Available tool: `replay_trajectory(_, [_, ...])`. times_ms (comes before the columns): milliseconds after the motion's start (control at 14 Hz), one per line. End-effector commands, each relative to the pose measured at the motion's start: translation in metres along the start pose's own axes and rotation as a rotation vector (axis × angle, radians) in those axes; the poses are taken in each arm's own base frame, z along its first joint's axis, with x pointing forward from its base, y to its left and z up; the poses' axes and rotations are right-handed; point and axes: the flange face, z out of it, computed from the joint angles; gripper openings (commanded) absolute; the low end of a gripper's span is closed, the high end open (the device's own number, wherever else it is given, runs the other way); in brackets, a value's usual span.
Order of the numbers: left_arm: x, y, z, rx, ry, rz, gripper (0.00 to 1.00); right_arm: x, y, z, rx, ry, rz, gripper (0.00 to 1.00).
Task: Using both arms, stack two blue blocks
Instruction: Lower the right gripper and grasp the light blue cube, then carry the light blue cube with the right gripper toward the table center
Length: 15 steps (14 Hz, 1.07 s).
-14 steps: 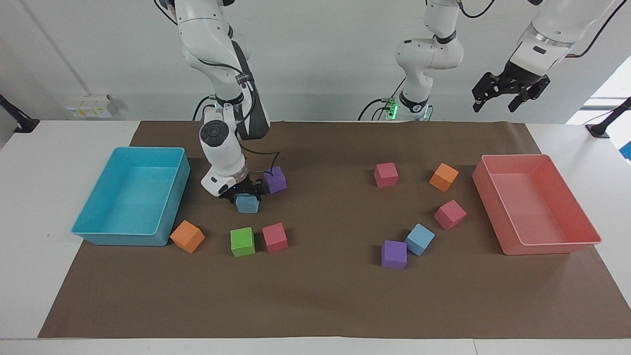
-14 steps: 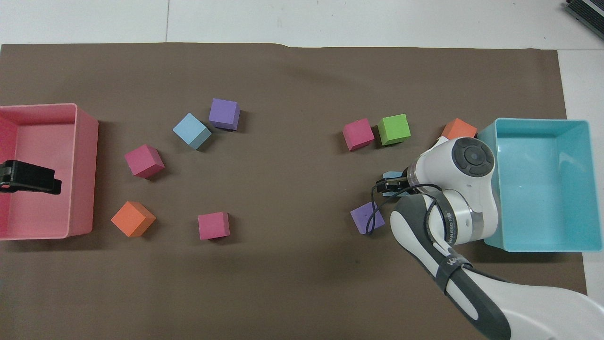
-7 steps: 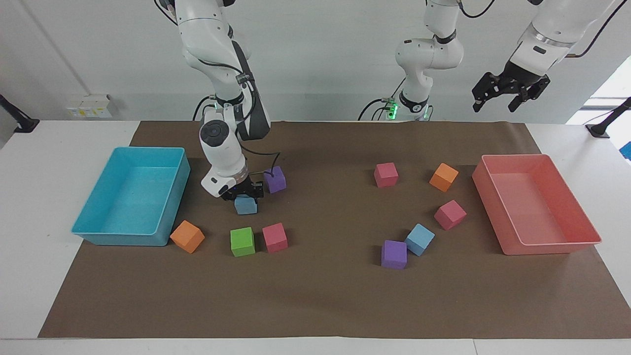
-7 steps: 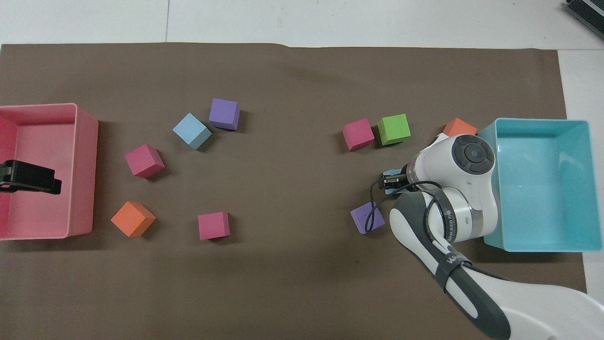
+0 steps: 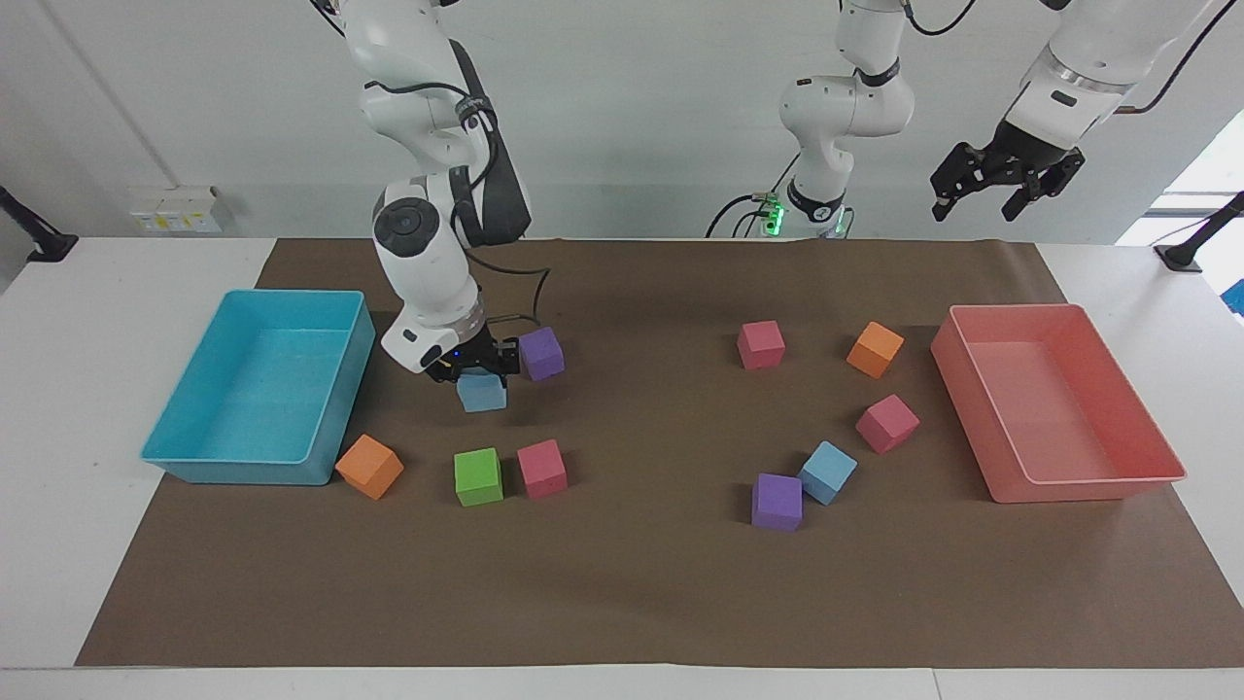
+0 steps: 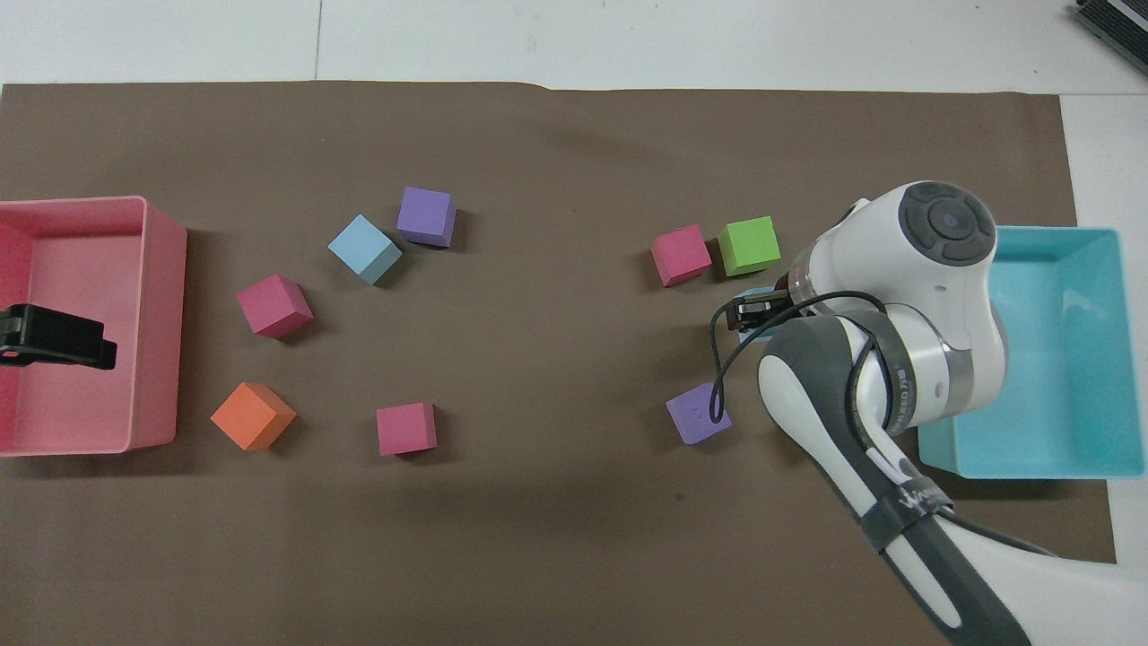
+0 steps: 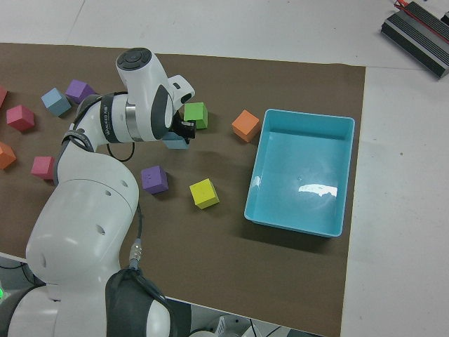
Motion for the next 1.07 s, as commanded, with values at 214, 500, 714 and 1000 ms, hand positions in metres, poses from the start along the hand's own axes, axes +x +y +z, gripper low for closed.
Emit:
replay_trajectory(214, [-0.006, -0.004, -0.001, -0.007, 0.01, -0.003, 1.0, 0.015, -0.082, -0.012, -0.048, 0.009, 0.015, 0.0])
replay_trajectory(500, [-0.006, -0.004, 0.0, -0.007, 0.008, -0.003, 1.0, 0.026, -0.158, 0.008, -0.067, -0.006, 0.064, 0.0])
replay_trajectory(714, [-0.006, -0.004, 0.0, -0.007, 0.008, -0.003, 1.0, 0.027, -0.201, 0.028, -0.07, 0.004, 0.1, 0.0])
replay_trajectory(1000, [-0.005, -0.004, 0.0, -0.007, 0.008, -0.003, 1.0, 0.027, -0.238, 0.057, -0.039, 0.04, 0.108, 0.0])
